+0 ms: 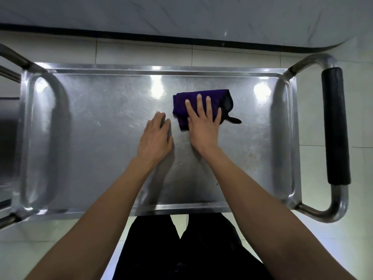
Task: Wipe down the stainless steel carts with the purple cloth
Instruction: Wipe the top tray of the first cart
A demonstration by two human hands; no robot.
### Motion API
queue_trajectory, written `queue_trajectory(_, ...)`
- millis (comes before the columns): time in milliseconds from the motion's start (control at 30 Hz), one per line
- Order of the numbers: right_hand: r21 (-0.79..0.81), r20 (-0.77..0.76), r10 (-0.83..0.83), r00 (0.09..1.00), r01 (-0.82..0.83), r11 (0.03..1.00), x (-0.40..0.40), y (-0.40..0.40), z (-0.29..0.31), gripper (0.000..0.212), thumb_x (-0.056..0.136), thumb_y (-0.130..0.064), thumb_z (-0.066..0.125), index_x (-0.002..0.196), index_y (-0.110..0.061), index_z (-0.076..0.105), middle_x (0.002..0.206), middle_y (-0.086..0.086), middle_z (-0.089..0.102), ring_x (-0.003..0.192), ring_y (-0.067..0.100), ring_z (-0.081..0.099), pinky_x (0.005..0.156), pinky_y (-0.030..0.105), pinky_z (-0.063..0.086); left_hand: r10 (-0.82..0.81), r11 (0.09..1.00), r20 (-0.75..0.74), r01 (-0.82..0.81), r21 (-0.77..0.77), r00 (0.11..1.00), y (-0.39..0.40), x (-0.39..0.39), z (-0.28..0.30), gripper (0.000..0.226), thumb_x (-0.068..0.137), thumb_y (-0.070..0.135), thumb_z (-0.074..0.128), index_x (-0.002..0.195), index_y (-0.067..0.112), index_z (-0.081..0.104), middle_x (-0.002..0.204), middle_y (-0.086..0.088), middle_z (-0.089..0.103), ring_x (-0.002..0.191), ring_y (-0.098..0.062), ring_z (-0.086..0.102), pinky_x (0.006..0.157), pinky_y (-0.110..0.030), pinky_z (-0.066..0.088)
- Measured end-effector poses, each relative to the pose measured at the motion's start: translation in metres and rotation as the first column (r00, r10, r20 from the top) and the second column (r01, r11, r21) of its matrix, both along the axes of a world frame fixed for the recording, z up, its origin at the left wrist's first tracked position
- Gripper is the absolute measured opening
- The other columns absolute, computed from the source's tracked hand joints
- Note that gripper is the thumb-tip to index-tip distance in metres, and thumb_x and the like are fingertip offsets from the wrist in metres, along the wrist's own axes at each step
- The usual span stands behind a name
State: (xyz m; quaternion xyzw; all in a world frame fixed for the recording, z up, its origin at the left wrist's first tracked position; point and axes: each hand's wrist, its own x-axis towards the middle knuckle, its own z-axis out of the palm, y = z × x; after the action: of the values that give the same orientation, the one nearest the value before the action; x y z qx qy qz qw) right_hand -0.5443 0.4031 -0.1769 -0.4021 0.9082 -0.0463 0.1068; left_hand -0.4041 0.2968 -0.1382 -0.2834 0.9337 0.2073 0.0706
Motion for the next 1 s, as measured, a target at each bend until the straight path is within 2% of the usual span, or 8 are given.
queue_trajectory(167, 0.017, 0.007, 0.048, 0.999, -0.048, 0.999, 0.001, 0.003, 0.001, 0.061, 0.105, -0.032, 0.042, 0.158, -0.034, 0.013, 0.168, 0.004, 0.009, 0.154, 0.029, 0.0, 0.12, 0.062, 0.009, -0.021, 0.999, 0.029, 0.022, -0.039, 0.999, 0.002, 0.0, 0.001, 0.038, 0.091, 0.026, 0.062, 0.121, 0.005, 0.054, 0.138, -0.01, 0.038, 0.112, -0.027, 0.051, 0.101, -0.04, 0.047)
queue_trajectory(267, 0.011, 0.022, 0.075, 0.997, -0.075, 0.997, -0.012, 0.012, 0.004, 0.058, 0.105, -0.032, 0.039, 0.157, -0.036, 0.014, 0.168, 0.003, 0.01, 0.155, 0.027, 0.001, 0.121, 0.059, 0.011, -0.042, 0.997, 0.104, 0.049, -0.06, 0.994, 0.004, -0.003, 0.002, 0.051, 0.09, 0.044, 0.06, 0.124, 0.008, 0.05, 0.141, -0.009, 0.034, 0.125, -0.027, 0.044, 0.107, -0.045, 0.041)
queue_trajectory(333, 0.011, 0.024, 0.085, 0.996, -0.086, 0.996, -0.021, 0.021, 0.006, 0.058, 0.105, -0.032, 0.04, 0.157, -0.036, 0.015, 0.167, 0.003, 0.011, 0.155, 0.026, 0.002, 0.121, 0.059, 0.014, -0.029, 0.996, 0.16, 0.041, -0.076, 0.987, 0.008, -0.007, 0.003, 0.055, 0.09, 0.047, 0.059, 0.128, 0.009, 0.049, 0.144, -0.009, 0.034, 0.137, -0.029, 0.035, 0.111, -0.051, 0.037)
queue_trajectory(433, 0.02, 0.033, 0.06, 0.998, -0.06, 0.998, -0.035, 0.039, 0.01, 0.057, 0.106, -0.03, 0.038, 0.157, -0.038, 0.015, 0.168, 0.001, 0.009, 0.155, 0.026, 0.002, 0.121, 0.057, 0.015, -0.023, 0.996, 0.165, 0.037, -0.08, 0.986, 0.019, -0.019, 0.007, 0.055, 0.091, 0.032, 0.062, 0.139, 0.011, 0.045, 0.155, -0.012, 0.03, 0.148, -0.033, 0.021, 0.116, -0.056, 0.03)
queue_trajectory(533, 0.034, 0.047, 0.003, 0.999, -0.005, 0.999, -0.054, 0.064, 0.012, 0.055, 0.106, -0.032, 0.034, 0.157, -0.04, 0.014, 0.168, 0.0, 0.008, 0.155, 0.024, 0.001, 0.122, 0.054, 0.014, -0.124, 0.989, 0.164, 0.135, -0.053, 0.979, 0.037, -0.038, 0.011, 0.055, 0.089, 0.013, 0.061, 0.143, 0.013, 0.046, 0.156, -0.009, 0.031, 0.148, -0.031, 0.021, 0.112, -0.052, 0.033)
queue_trajectory(700, 0.072, 0.043, -0.17, 0.984, 0.167, 0.983, -0.1, 0.125, 0.017, 0.053, 0.107, -0.033, 0.03, 0.157, -0.041, 0.013, 0.168, -0.001, 0.006, 0.155, 0.023, -0.002, 0.123, 0.054, 0.01, -0.028, 0.998, 0.211, 0.038, -0.045, 0.977, 0.062, -0.057, 0.01, 0.037, 0.093, 0.021, 0.053, 0.127, 0.006, 0.054, 0.145, -0.012, 0.039, 0.141, -0.035, 0.028, 0.106, -0.056, 0.037)
queue_trajectory(833, 0.069, 0.042, -0.288, 0.957, 0.285, 0.956, -0.126, 0.171, 0.022, 0.051, 0.108, -0.032, 0.027, 0.158, -0.04, 0.015, 0.168, -0.001, 0.006, 0.155, 0.023, -0.001, 0.123, 0.054, 0.009, -0.059, 0.994, 0.162, 0.072, -0.078, 0.985, 0.081, -0.062, 0.007, 0.038, 0.091, 0.008, 0.053, 0.128, 0.009, 0.054, 0.146, -0.012, 0.04, 0.141, -0.035, 0.029, 0.103, -0.054, 0.036)
queue_trajectory(1000, 0.063, 0.054, -0.283, 0.957, 0.28, 0.958, -0.13, 0.197, 0.023, 0.052, 0.109, -0.03, 0.027, 0.158, -0.038, 0.015, 0.168, 0.0, 0.006, 0.155, 0.024, -0.001, 0.124, 0.054, 0.006, -0.075, 0.992, 0.14, 0.088, -0.09, 0.987, 0.094, -0.068, 0.006, 0.032, 0.091, 0.009, 0.053, 0.122, 0.007, 0.061, 0.138, -0.011, 0.047, 0.135, -0.032, 0.036, 0.098, -0.052, 0.04)
